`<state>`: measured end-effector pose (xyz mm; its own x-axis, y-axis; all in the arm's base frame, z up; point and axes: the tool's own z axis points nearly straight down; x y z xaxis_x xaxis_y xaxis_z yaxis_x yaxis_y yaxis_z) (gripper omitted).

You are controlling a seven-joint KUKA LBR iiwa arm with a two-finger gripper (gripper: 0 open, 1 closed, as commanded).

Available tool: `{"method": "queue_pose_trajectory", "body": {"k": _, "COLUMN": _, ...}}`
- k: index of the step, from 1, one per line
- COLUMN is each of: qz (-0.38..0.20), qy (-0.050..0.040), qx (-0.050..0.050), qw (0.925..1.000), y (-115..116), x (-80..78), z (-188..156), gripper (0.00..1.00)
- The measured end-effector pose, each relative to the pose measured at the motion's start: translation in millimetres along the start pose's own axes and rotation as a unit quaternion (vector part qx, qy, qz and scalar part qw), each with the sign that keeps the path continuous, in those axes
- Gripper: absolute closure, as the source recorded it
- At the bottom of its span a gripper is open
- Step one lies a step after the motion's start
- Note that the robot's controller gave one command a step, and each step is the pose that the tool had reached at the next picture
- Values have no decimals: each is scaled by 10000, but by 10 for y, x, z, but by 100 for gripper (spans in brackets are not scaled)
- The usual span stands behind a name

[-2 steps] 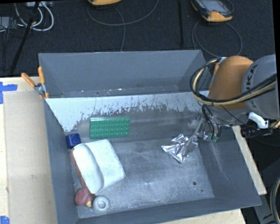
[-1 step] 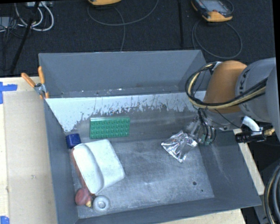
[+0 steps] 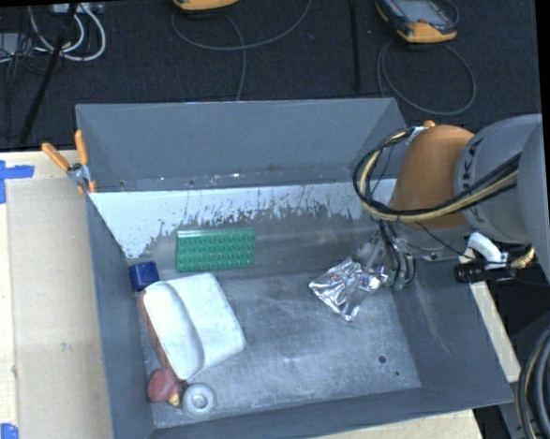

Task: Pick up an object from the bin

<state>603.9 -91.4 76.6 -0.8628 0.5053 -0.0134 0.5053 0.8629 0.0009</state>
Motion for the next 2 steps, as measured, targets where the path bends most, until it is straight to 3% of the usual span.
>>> {"method": "queue_pose_trajectory", "body": {"k": 1, "qz": -21, "qy": 0, "qx": -12, "qw": 10000, "y": 16, "x": 5, "z": 0, "gripper": 100}}
{"method": "queue_pose_trajectory", "body": {"k": 2, "qz": -37, "qy": 28, "qx": -12, "qw": 10000, "y": 21, "x": -26, "z": -772, "gripper": 100}}
